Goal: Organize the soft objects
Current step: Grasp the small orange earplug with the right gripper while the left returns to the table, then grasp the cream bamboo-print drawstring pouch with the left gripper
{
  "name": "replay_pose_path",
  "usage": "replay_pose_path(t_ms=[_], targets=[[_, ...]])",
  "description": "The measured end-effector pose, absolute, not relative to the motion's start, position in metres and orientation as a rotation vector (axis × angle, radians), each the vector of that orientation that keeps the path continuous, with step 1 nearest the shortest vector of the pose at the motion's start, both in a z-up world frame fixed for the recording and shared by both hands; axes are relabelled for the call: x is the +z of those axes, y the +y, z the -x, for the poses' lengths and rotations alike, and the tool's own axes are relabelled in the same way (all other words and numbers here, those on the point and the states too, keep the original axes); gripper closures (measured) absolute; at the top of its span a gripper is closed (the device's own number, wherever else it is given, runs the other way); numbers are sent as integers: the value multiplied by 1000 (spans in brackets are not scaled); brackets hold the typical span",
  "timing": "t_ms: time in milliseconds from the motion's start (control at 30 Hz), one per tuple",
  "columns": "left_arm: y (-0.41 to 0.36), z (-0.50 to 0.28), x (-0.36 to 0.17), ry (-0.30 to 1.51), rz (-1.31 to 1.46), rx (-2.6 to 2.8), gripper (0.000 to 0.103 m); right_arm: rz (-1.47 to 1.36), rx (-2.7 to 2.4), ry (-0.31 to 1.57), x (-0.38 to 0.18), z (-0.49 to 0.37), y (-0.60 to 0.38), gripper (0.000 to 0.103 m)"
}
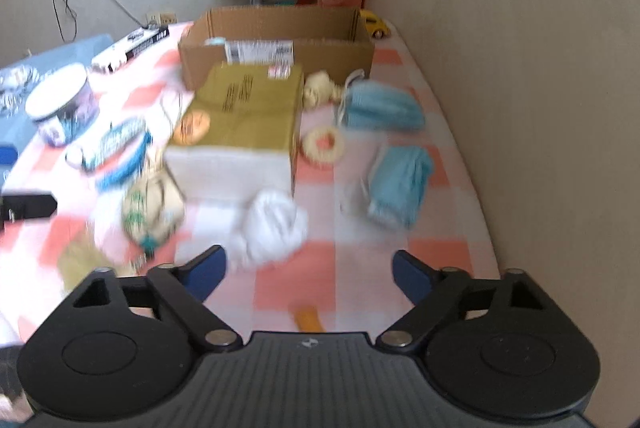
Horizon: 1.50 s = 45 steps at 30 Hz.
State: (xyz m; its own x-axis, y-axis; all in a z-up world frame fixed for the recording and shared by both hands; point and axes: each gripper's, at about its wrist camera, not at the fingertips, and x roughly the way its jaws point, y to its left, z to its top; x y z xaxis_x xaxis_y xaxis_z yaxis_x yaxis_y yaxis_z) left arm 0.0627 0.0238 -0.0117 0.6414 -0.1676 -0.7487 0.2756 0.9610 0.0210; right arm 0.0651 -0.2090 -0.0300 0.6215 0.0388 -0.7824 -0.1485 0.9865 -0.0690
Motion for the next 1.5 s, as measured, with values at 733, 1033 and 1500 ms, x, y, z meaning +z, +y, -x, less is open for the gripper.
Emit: replay_pose_path(t_ms=[733, 1033, 1500], targets=[[17, -63, -25, 866, -149, -277, 8, 128, 94, 932, -53, -48, -223, 82], [10, -64, -32, 861, -165, -310, 9, 138, 109, 937, -59, -50, -220, 81], [-12, -80, -40, 869, -155, -382, 9, 166, 144, 936, -58, -52, -218, 85]])
